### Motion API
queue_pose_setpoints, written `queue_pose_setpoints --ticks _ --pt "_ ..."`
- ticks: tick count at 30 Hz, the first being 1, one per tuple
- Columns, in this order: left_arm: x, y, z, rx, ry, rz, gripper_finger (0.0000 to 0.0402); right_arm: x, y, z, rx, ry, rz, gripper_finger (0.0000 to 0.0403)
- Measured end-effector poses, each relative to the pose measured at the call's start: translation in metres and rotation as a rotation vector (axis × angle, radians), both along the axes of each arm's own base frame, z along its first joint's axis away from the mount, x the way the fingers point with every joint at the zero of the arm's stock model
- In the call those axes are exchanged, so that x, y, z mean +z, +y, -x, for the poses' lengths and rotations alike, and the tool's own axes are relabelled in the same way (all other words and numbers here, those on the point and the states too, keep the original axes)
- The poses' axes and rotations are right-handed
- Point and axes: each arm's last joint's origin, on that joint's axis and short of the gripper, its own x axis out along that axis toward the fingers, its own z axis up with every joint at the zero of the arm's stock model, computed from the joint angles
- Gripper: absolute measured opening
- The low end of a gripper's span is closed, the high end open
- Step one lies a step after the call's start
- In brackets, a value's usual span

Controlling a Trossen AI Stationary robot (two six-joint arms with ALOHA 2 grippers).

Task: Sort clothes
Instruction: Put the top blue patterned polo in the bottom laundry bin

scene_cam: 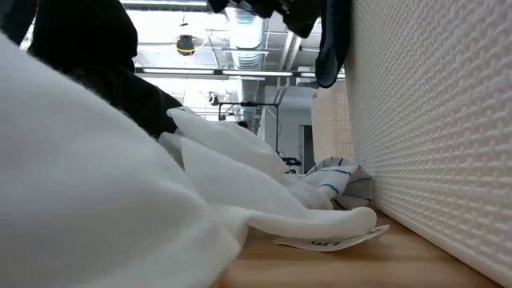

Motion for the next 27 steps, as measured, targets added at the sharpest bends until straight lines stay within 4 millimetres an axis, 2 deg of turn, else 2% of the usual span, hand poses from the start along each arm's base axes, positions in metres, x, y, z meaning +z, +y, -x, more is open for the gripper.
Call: queue_pose_setpoints --ticks 4,9,17,22,27 --pt "-0.004 -0.007 -0.005 0.003 -0.017 -0.016 0.0285 0.0 0.002 -0.002 0.001 -0.019 -0.016 0.0066" --pt "-0.025 -0.023 -0.012 0.102 -0.084 -0.107 0.0285 0.0 0.003 -0.004 0.01 -0.039 -0.033 0.0085" --pt "-0.044 -0.04 -0.018 0.263 -0.201 -0.256 0.0267 0.0 0.004 -0.004 0.018 -0.045 -0.036 0.0088" --pt "-0.043 -0.04 -0.019 0.309 -0.232 -0.28 0.0207 0.0 0.004 -0.005 0.019 -0.051 -0.04 0.0088" --pt "-0.033 -0.038 -0.014 0.318 -0.246 -0.281 0.0095 0.0 0.004 -0.005 0.018 -0.055 -0.043 0.0088"
